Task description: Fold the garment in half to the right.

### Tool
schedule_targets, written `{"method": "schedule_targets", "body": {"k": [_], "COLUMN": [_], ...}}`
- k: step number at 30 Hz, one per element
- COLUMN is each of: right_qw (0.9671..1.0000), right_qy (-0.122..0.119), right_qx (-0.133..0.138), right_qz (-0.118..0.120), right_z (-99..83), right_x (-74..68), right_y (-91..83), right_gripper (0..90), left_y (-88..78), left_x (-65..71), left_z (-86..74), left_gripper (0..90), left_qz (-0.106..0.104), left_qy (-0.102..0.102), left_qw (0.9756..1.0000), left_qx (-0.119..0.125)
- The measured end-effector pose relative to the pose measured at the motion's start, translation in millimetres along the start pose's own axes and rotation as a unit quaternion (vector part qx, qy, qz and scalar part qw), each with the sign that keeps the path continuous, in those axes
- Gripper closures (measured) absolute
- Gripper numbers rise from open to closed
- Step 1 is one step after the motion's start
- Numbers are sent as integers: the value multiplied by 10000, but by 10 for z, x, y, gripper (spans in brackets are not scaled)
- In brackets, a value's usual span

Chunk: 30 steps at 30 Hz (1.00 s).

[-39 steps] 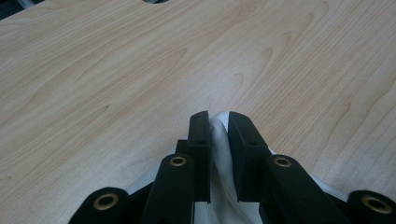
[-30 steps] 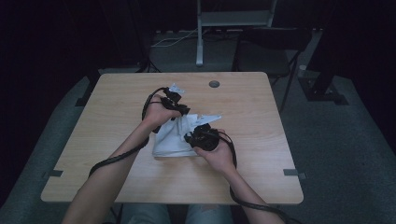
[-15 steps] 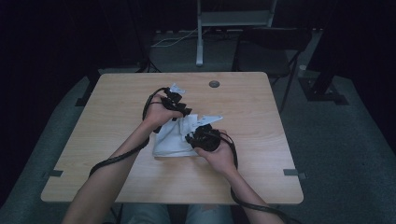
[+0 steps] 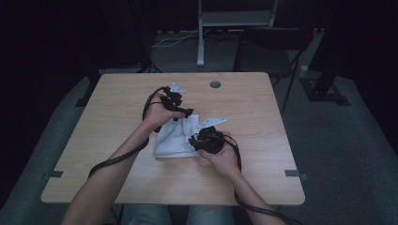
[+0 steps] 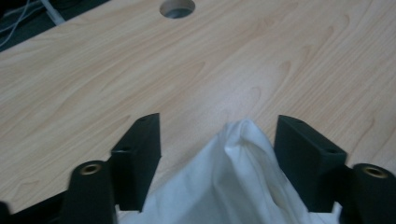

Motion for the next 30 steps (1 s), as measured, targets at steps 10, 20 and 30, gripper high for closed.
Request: {"method": "schedule_targets", "body": {"k": [10,20,30], "right_qw": [10000,9998,9997], "right_qy": [47,24,57], "right_qx": [-15,-113,169], "right_qz": [-74,-142,-162], "right_z": [-66,-138,-63], "right_x": [32,91,153], "right_y": [-27,-90,-319], "right_gripper": [625,552,482], "left_y": [-107,-317,-581], "left_x": [11,-44,-85], "left_z": [47,-74,-338], "left_gripper": [300,300,300], "left_qz": [-1,-5,1], "left_qy": [145,160,168], "left_qw": [9996,9993,9987], "left_qx": [223,333,472]}}
Point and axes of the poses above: each handheld gripper's, and its own axes: y roughly forward along the jaws, z roughly out of its top, x roughly to its right, the point moved 5 cm from there along y, roughly forward along the jaws, and after that the axes turned 13 degrees about -z, right-handed, at the moved point
